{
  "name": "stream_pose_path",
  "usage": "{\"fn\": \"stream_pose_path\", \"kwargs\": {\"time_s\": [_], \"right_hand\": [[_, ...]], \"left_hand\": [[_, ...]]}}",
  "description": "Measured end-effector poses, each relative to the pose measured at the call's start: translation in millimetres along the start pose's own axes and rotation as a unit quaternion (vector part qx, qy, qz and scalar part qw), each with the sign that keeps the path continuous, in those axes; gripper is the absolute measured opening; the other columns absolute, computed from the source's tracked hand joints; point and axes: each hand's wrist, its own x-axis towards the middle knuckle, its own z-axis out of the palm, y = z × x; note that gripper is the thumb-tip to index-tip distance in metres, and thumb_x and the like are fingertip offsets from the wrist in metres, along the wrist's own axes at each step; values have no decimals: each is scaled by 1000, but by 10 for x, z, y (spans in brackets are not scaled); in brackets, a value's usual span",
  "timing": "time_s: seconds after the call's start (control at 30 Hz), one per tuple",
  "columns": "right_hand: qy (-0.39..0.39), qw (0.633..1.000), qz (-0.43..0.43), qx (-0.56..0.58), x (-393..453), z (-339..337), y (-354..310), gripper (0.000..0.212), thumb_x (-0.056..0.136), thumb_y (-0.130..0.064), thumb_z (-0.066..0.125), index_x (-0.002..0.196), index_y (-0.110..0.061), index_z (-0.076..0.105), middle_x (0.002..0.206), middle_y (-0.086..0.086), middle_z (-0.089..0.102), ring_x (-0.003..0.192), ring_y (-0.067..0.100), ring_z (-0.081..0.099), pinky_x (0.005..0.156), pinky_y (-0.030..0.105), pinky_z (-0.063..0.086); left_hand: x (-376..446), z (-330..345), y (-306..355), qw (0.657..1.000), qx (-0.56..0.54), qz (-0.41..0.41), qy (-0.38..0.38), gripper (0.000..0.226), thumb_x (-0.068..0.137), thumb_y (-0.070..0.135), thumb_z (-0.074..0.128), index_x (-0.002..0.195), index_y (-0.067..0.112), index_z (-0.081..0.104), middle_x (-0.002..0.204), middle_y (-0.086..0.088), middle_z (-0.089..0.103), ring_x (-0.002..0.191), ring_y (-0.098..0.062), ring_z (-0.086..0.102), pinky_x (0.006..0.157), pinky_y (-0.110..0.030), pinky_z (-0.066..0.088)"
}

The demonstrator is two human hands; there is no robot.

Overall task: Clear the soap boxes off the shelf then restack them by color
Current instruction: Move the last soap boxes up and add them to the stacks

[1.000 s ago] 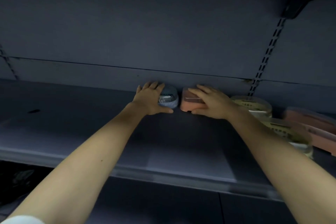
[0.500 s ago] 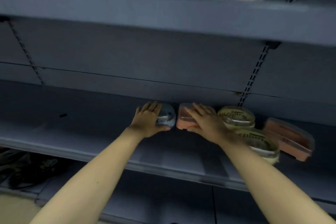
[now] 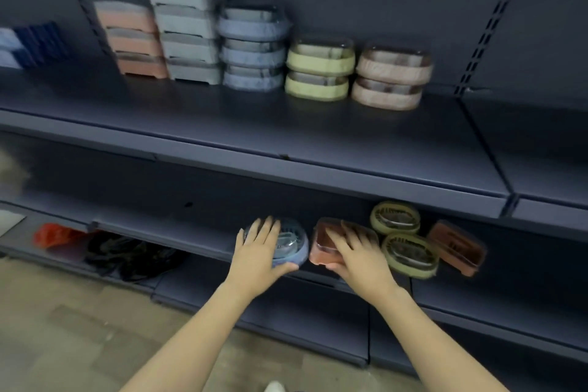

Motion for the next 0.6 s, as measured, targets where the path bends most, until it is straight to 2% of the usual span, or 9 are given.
{"fn": "stream_pose_path", "kwargs": {"time_s": [0.07,0.27,0.43,0.6], "right_hand": [[16,1000,-3,-13,-162,-202,-88,82,55,-52,83,125,-22,53,118,15,64,100,36,65,80,49,53],[73,996,-40,-29,-621,-815,-353,76,58,-53,81,123,-21,61,124,15,61,110,34,62,87,48,50],[149,985,-73,-54,-716,-1276,-506,75,62,-50,81,126,-19,57,129,17,57,114,37,58,90,53,47],[209,973,-80,-58,-679,-1578,-723,73,66,-48,80,127,-19,55,130,18,56,116,37,57,91,52,47]], "left_hand": [[-204,-199,46,1000,3,-8,2,94,82,71,42,151,17,8,159,-1,4,146,-21,1,116,-44,5],[-749,-794,132,999,-15,-2,46,95,81,72,42,151,17,9,159,1,5,146,-20,1,117,-42,5],[-997,-1183,105,992,-49,11,114,106,67,81,20,149,14,22,157,-2,18,145,-23,13,116,-43,10],[-1015,-1553,-64,986,-16,39,162,100,71,78,28,144,10,35,151,-7,32,141,-28,27,112,-47,21]]}}
